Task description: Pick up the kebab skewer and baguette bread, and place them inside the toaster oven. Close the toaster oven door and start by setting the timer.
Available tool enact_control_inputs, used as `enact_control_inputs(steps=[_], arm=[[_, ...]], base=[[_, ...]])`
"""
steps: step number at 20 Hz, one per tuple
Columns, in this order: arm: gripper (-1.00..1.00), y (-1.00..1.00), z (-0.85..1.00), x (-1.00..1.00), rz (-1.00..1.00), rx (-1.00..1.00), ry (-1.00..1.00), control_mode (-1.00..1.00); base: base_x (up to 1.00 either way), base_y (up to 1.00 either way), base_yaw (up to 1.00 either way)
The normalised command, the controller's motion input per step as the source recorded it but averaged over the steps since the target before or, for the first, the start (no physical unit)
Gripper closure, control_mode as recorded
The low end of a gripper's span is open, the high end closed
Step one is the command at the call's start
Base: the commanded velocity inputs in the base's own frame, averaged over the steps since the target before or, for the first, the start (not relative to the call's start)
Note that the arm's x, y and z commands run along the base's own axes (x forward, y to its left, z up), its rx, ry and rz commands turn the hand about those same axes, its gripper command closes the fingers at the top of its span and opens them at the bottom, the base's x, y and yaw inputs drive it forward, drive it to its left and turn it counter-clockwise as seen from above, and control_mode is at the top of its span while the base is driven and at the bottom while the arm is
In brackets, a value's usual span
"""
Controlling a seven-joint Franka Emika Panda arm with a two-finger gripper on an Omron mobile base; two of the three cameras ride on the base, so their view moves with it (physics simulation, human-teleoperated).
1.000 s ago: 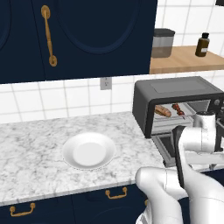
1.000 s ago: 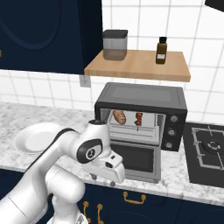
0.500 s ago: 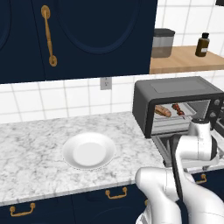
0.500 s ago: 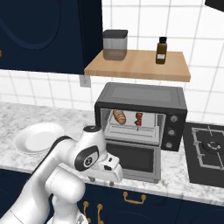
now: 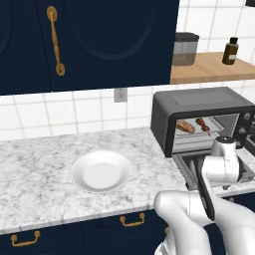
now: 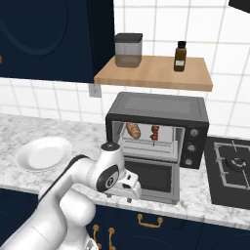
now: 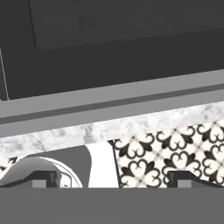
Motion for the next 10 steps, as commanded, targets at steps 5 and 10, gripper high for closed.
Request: enact_control_inputs(steps=[5,10], arm=[[-1.00,0.00,-0.33,0.11,0.00,0.05,0.00,-1.00],[-1.00,0.00,-0.25,0.16,0.00,0.03,-0.02,-1.00]], base=[[0.00,0.00,0.00],[0.00,0.00,0.00]])
